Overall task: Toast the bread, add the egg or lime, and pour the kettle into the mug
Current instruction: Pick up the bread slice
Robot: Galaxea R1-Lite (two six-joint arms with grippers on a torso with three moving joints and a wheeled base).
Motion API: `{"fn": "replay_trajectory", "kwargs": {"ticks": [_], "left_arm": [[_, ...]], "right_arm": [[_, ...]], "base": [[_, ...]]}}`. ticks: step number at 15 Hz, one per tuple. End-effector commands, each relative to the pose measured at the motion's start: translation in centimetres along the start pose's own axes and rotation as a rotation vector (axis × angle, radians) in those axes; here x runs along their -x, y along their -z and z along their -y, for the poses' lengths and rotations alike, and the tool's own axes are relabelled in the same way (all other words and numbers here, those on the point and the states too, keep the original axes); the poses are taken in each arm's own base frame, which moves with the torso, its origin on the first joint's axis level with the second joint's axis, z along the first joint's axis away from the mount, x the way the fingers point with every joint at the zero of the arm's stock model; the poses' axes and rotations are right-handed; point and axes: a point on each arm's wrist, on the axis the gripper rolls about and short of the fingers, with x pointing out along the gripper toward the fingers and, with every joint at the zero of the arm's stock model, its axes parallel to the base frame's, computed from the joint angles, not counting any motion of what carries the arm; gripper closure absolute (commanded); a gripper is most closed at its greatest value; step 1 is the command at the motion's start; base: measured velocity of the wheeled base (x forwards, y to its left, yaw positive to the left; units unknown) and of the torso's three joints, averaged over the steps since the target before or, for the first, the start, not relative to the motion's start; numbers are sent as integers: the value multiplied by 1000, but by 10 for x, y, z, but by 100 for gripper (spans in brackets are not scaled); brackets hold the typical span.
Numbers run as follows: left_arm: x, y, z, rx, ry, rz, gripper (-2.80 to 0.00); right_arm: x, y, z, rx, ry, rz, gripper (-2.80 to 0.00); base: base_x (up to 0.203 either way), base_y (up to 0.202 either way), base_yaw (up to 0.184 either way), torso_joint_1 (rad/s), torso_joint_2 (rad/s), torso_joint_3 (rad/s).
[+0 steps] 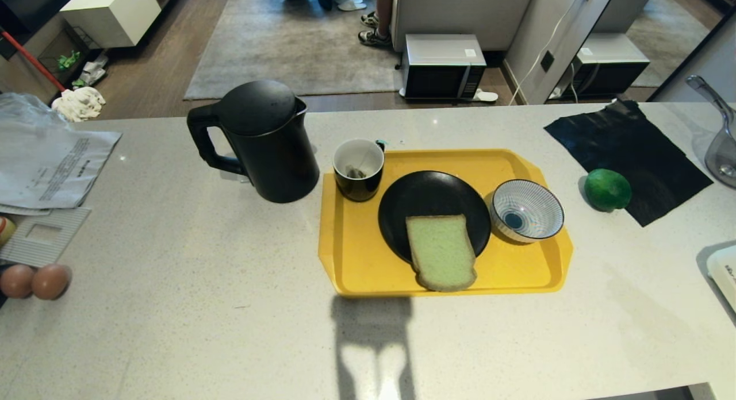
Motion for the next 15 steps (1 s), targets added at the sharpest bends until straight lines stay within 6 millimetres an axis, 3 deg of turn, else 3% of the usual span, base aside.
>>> {"fn": "replay_trajectory", "kwargs": {"ticks": [1,3,5,6,10,15], "left_arm": [[-1,5,0,0,1,-14,0],[-1,5,-1,0,-47,-14,0],[0,5,-7,-2,-298,-17,0],[0,5,-8,-3,-342,-18,0],[-1,5,0,0,0,-14,0],[-1,5,0,0,0,-14,0]], "right_arm": [[0,0,0,0,0,-2,0],[0,0,0,0,0,-2,0],[0,0,0,0,0,-2,0],[0,0,0,0,0,-2,0],[0,0,0,0,0,-2,0],[0,0,0,0,0,-2,0]], "base": [[0,0,0,0,0,0],[0,0,0,0,0,0],[0,0,0,0,0,0],[0,0,0,0,0,0],[0,0,0,0,0,0],[0,0,0,0,0,0]]}}
